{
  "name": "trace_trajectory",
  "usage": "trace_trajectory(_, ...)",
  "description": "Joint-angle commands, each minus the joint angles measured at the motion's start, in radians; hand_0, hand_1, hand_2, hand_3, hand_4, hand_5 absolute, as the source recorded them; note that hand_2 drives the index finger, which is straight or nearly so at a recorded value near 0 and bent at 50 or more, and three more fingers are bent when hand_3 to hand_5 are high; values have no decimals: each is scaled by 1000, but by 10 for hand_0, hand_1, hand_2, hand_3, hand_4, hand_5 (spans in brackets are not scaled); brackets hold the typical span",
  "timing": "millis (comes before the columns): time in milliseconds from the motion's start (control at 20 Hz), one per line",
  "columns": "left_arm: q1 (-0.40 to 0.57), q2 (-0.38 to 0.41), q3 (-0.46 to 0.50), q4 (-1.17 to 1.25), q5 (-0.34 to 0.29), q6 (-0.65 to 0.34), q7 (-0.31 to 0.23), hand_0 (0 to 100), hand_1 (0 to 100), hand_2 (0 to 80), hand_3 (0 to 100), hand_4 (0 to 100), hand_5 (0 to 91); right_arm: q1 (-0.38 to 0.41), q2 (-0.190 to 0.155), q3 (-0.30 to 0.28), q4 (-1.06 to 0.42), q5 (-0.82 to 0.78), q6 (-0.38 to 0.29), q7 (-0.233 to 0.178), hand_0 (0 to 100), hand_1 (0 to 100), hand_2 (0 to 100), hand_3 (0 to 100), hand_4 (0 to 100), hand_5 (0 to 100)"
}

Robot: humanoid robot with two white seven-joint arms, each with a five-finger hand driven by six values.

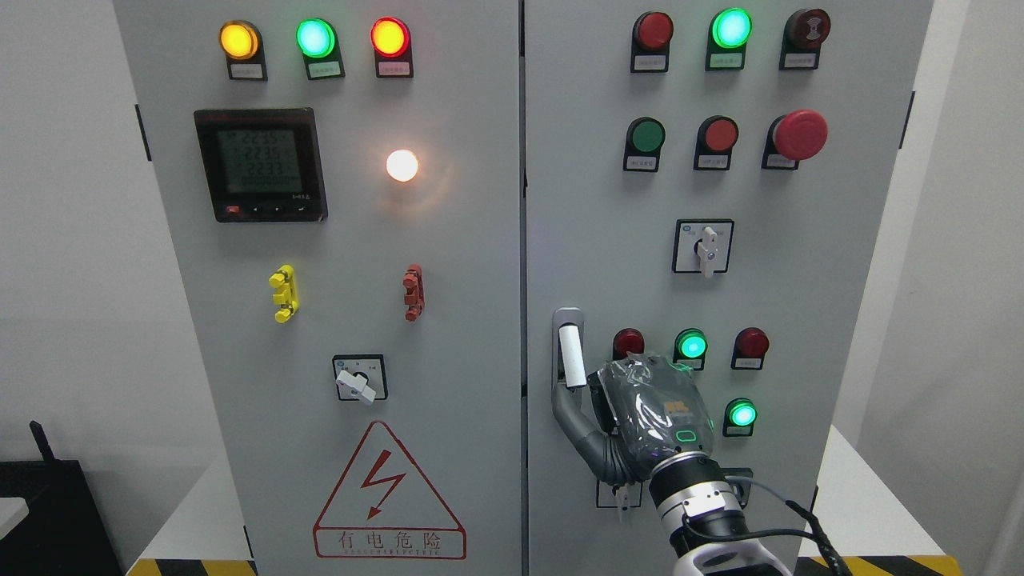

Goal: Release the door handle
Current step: 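Pull the latch handle outward from the door with the right hand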

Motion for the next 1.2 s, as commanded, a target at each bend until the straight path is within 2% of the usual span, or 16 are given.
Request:
trace_trajectory(0,0,0,18,1,0,0,0,120,389,0,0,0,0,7,1,-12,-13,0,-3,-2,624,0,1000,1000,1000,1000)
trace_trajectory(1150,0,0,18,0,0,0,0,120,389,0,0,0,0,16,0,-18,-24,18,-3,-6,641,16,1000,1000,1000,1000)
